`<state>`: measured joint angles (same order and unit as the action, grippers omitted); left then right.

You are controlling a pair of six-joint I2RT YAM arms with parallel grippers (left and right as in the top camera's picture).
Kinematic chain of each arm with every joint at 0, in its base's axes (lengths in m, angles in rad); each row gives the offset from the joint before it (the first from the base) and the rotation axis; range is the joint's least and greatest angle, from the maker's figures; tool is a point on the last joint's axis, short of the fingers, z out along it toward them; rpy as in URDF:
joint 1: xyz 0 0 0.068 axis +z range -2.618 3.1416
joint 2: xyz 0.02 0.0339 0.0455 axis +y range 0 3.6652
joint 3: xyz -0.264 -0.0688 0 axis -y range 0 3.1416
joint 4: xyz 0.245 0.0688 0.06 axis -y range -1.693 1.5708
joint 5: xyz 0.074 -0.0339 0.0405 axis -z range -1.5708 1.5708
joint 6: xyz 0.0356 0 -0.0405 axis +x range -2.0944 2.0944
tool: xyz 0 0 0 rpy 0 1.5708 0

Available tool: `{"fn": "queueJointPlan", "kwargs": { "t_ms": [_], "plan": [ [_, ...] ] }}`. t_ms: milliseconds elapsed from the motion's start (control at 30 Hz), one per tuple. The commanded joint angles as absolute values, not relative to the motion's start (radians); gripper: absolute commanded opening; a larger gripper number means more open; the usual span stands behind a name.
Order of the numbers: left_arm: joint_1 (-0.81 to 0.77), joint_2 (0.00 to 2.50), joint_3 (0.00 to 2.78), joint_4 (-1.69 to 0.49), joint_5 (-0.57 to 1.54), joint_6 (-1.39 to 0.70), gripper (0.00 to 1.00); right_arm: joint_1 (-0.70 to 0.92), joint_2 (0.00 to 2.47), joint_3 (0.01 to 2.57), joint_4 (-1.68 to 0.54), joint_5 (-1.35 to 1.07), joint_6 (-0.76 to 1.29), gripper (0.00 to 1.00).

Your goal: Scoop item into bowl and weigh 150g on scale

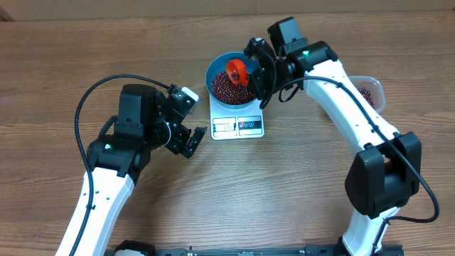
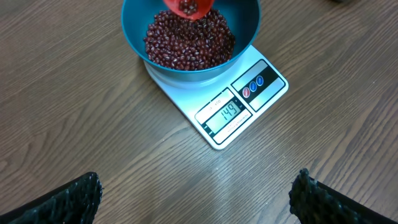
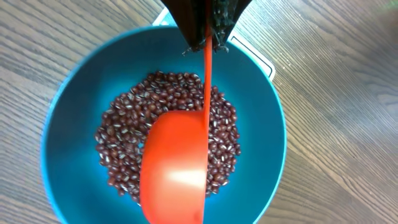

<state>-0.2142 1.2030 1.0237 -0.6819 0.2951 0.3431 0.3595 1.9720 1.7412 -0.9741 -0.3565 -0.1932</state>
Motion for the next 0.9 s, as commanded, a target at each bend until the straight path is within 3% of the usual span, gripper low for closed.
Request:
{"fn": "queueJointPlan", "kwargs": {
  "t_ms": [0, 867],
  "plan": [
    [-0.210, 1.210, 1.039, -0.680, 0.288, 0.333, 1.00, 0.351, 1.925, 1.769, -0.975, -0.390, -0.183, 0.04],
    [-0.210, 1.210, 1.039, -0.680, 0.288, 0.333, 0.99, 0.366, 1.924, 1.769, -0.963, -0.228, -0.214, 0.04]
  ]
}}
